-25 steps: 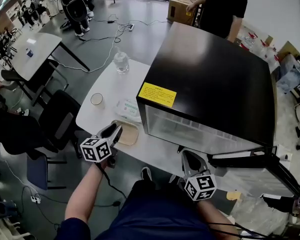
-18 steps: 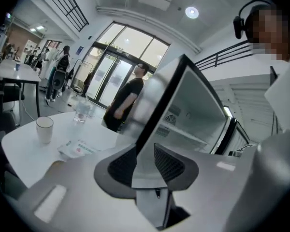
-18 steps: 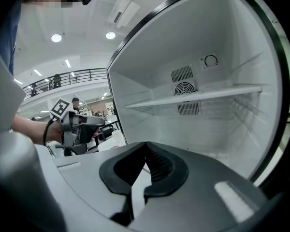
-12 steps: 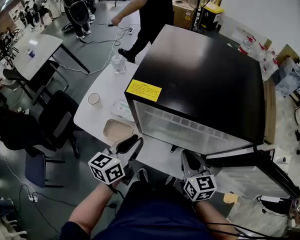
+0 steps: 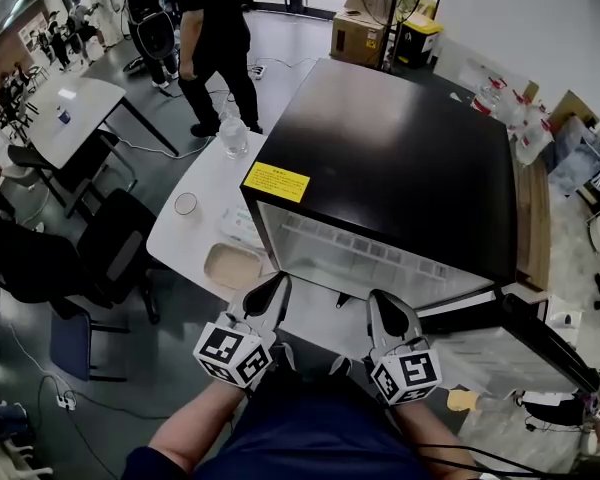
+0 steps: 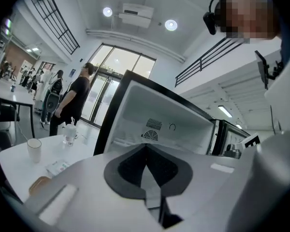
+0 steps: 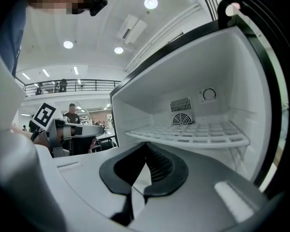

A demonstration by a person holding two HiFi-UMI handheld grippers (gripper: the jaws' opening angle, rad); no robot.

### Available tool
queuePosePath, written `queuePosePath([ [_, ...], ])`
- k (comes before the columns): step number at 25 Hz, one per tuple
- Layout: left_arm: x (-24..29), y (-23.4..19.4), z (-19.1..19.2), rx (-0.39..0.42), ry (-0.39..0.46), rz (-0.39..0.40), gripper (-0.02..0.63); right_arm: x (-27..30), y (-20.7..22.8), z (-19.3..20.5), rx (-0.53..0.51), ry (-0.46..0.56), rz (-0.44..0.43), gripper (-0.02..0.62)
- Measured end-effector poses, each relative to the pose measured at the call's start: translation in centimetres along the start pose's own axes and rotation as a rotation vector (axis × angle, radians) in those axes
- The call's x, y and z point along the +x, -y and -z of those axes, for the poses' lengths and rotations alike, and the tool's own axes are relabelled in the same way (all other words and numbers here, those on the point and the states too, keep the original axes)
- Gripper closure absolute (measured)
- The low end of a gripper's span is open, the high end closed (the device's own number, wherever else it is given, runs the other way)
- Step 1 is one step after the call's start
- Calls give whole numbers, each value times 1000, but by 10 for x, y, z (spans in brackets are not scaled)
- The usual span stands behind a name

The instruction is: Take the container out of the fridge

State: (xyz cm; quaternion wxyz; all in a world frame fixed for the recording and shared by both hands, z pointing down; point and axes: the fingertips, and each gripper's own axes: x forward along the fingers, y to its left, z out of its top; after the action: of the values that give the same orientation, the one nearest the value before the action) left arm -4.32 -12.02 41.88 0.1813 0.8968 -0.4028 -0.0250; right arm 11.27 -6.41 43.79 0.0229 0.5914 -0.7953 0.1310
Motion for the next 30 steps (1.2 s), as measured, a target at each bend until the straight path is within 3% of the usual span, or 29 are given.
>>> queuePosePath([
  [4, 1, 11, -10, 77, 36, -1, 603, -1, -7, -20, -52, 46, -19, 589],
  [10, 6, 15, -23, 125, 78, -11, 603, 2, -15, -37, -118, 83, -44, 589],
  [30, 5, 17, -28, 162, 78, -12, 603, 2, -13, -41, -110, 92, -45, 589],
])
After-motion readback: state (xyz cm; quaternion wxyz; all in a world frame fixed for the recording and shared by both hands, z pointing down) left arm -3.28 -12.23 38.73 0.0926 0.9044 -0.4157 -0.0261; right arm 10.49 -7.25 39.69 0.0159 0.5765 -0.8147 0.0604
